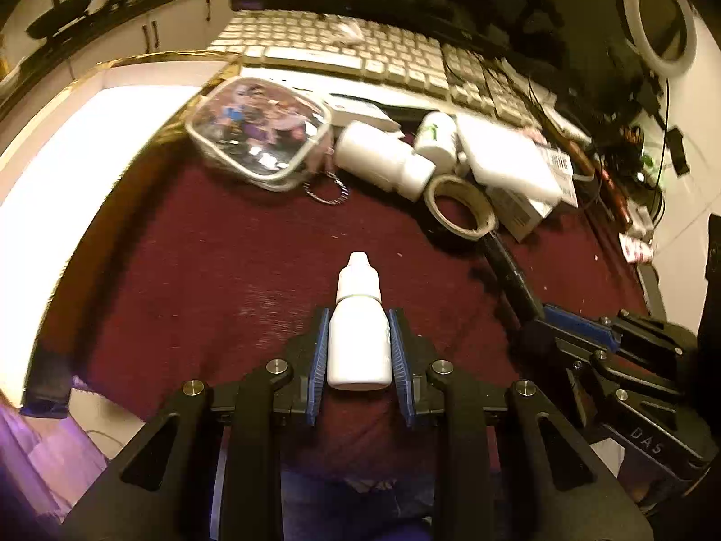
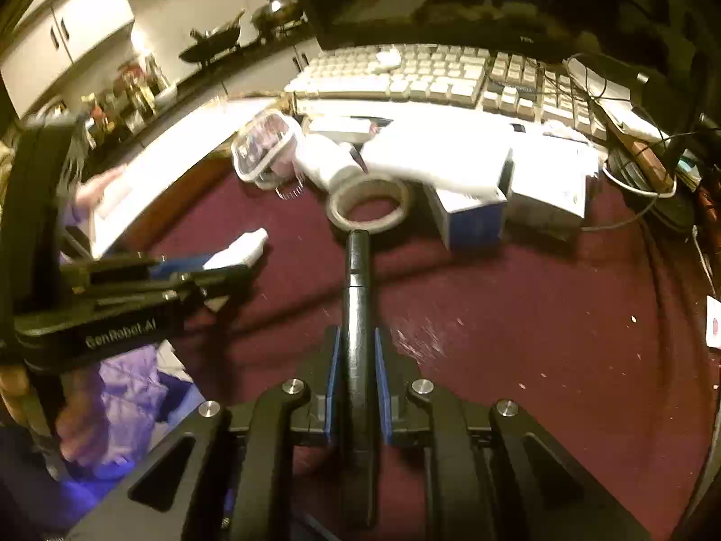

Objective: Organize objects
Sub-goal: 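Carry the white dropper bottle with the left tool while the right tool carries the black marker to the tray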

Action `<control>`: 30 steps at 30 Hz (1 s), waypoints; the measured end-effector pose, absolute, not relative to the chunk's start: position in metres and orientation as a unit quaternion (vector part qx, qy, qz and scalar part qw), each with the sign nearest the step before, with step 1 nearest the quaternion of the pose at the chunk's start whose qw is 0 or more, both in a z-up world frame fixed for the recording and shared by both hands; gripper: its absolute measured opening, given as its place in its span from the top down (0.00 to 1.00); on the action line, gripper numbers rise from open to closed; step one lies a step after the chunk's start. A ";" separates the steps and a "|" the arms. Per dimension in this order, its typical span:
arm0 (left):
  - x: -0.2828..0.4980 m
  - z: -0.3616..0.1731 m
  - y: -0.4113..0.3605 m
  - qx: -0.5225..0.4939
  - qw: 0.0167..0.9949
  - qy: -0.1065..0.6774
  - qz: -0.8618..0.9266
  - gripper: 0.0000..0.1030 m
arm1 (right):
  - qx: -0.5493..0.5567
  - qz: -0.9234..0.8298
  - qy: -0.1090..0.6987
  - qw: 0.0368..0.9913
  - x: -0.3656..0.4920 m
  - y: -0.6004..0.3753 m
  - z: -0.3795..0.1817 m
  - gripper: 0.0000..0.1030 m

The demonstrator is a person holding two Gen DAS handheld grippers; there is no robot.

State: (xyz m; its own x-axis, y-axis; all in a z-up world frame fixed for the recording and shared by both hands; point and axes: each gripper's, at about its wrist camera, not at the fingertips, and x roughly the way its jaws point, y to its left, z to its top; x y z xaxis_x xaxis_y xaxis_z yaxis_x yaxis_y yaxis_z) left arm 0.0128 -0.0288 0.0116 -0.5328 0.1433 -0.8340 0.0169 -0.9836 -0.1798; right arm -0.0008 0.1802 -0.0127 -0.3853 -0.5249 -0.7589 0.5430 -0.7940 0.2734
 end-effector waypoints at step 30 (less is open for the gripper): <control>0.023 0.042 -0.234 -0.423 -0.139 -0.265 0.855 0.75 | 0.409 -0.762 0.015 0.502 -0.037 -0.037 0.031 0.87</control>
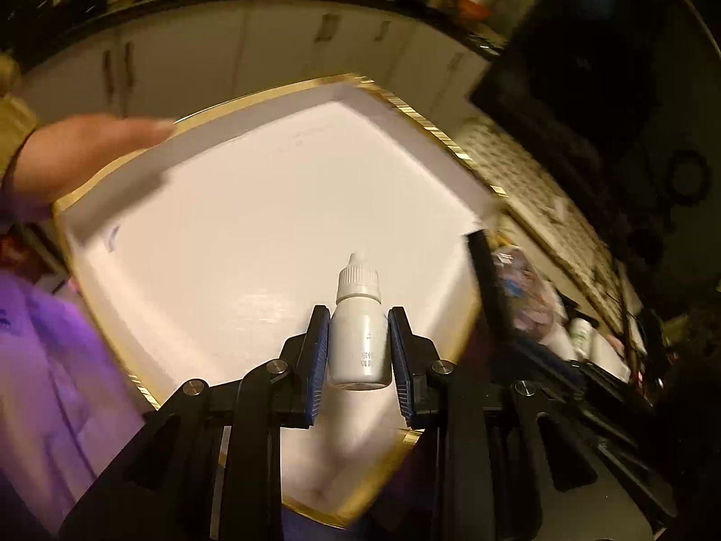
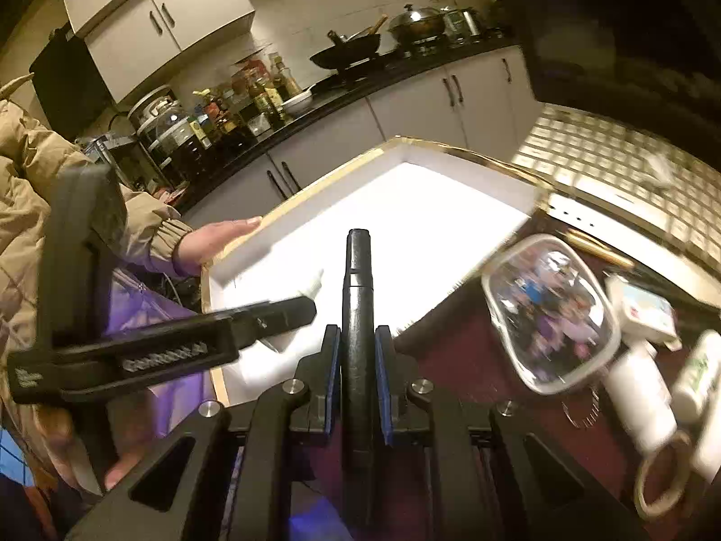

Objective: Organize objects
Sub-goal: 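Carry the white dropper bottle with the left tool while the right tool carries the black marker to the tray, then lower both items into the white tray and open both tools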

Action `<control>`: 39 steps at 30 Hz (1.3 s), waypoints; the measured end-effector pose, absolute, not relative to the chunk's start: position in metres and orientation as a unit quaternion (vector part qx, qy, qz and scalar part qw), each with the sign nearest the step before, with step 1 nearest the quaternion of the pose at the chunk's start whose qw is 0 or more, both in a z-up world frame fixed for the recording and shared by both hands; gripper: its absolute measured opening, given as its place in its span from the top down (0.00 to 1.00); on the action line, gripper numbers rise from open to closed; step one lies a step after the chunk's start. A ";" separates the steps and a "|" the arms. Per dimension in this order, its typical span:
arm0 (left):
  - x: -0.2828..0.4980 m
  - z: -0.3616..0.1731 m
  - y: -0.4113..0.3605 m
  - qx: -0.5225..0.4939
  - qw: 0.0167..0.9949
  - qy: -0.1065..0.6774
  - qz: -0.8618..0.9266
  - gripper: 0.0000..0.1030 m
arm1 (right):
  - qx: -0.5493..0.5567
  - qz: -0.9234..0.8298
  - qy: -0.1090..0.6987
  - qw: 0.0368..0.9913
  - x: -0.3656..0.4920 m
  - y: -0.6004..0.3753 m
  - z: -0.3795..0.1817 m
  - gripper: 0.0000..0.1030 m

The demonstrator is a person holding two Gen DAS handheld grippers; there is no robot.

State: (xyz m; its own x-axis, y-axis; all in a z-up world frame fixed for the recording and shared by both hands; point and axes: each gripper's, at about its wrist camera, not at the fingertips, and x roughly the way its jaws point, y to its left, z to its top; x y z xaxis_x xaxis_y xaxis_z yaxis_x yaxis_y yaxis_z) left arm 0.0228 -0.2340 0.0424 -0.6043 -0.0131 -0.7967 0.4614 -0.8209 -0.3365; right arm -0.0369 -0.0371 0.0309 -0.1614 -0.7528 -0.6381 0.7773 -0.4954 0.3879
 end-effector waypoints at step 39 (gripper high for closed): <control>0.004 0.022 -0.265 0.448 0.169 0.282 -0.831 0.55 | 0.439 -0.720 0.033 0.536 -0.068 -0.104 0.002 0.86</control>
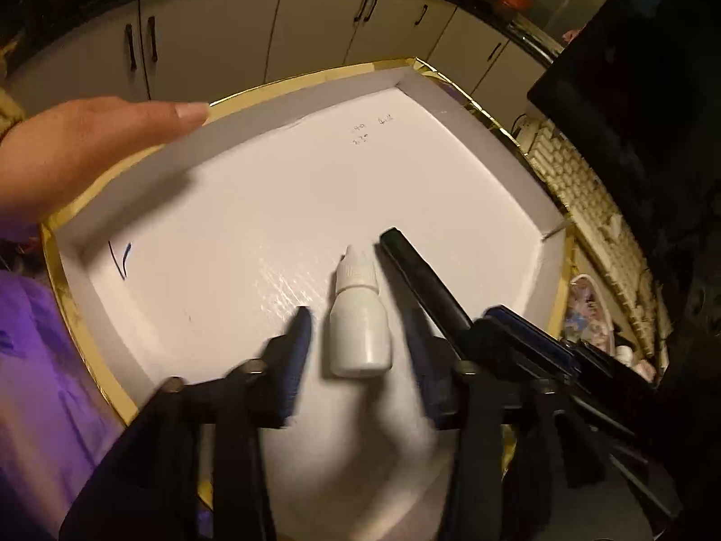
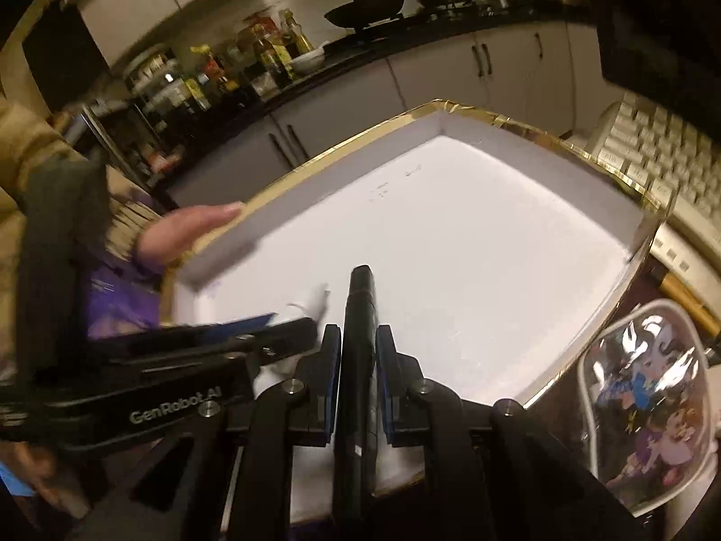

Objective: Organize objects
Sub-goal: 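Lower both items into the white tray and open both tools, then move both tools back over the desk clutter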

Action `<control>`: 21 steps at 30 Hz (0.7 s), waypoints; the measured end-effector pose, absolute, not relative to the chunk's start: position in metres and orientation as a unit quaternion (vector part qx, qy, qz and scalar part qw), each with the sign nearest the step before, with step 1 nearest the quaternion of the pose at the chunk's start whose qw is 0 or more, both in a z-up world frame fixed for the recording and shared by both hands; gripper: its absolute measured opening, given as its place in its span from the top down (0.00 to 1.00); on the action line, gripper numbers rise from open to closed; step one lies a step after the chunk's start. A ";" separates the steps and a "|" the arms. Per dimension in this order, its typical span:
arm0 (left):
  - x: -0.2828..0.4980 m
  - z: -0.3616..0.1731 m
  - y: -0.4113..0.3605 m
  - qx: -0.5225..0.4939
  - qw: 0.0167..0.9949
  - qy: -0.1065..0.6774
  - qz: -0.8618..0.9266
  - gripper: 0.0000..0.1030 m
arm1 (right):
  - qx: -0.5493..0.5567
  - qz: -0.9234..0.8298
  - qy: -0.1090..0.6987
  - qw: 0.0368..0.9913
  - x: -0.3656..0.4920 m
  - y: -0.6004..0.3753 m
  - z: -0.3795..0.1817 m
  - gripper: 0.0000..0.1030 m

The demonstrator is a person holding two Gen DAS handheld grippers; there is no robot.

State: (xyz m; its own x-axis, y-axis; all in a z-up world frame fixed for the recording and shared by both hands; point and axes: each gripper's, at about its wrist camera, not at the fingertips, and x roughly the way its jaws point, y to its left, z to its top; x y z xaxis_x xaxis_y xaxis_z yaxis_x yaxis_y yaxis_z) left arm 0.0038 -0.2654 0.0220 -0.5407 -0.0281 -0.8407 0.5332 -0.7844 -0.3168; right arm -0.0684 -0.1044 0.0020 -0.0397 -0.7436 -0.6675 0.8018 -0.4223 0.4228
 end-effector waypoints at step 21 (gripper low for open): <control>0.000 0.061 -0.121 0.415 0.020 0.179 -0.892 0.53 | 0.421 -0.793 -0.043 0.438 -0.030 0.096 0.001 0.54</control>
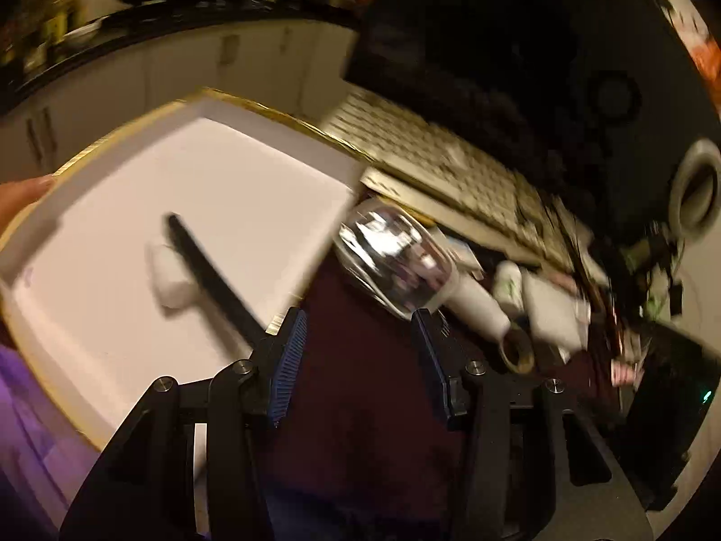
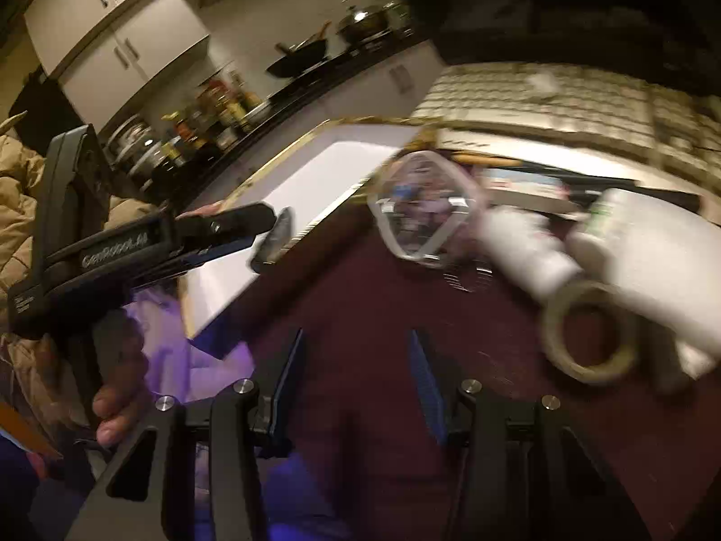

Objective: Organize objects
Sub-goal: 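Move both tools back over the desk clutter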

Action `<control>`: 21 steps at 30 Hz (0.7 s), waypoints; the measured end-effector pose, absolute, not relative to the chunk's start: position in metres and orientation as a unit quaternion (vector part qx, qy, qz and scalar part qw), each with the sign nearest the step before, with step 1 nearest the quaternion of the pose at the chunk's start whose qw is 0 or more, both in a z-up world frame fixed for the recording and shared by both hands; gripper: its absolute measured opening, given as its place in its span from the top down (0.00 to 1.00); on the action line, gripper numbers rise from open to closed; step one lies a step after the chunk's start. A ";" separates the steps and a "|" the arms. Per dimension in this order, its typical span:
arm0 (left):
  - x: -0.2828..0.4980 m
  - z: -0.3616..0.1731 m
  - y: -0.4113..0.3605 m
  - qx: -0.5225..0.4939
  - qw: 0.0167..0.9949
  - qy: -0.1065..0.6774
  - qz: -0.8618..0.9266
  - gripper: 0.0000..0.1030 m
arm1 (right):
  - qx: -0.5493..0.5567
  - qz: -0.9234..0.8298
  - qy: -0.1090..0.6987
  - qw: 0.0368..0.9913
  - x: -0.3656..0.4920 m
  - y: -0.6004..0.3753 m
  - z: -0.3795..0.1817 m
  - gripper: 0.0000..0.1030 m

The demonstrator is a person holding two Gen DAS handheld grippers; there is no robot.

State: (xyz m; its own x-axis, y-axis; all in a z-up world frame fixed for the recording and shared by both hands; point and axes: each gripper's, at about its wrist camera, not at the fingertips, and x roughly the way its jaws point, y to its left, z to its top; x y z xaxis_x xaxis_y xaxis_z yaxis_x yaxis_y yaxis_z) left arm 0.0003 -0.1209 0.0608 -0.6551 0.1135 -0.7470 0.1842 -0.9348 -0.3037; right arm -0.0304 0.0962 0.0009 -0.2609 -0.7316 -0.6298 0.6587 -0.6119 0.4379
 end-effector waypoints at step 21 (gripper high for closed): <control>-0.044 0.018 -0.063 0.513 -0.041 0.206 -0.832 0.53 | 0.464 -0.835 -0.064 0.291 -0.082 0.156 -0.021 0.58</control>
State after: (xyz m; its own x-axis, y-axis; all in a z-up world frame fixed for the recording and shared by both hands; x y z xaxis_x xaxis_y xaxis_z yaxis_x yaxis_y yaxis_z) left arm -0.0442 -0.0633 0.0181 -0.4696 0.2800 -0.8373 0.1432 -0.9117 -0.3852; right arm -0.0823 0.1556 -0.0210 -0.4011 -0.5440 -0.7370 0.4259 -0.8230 0.3757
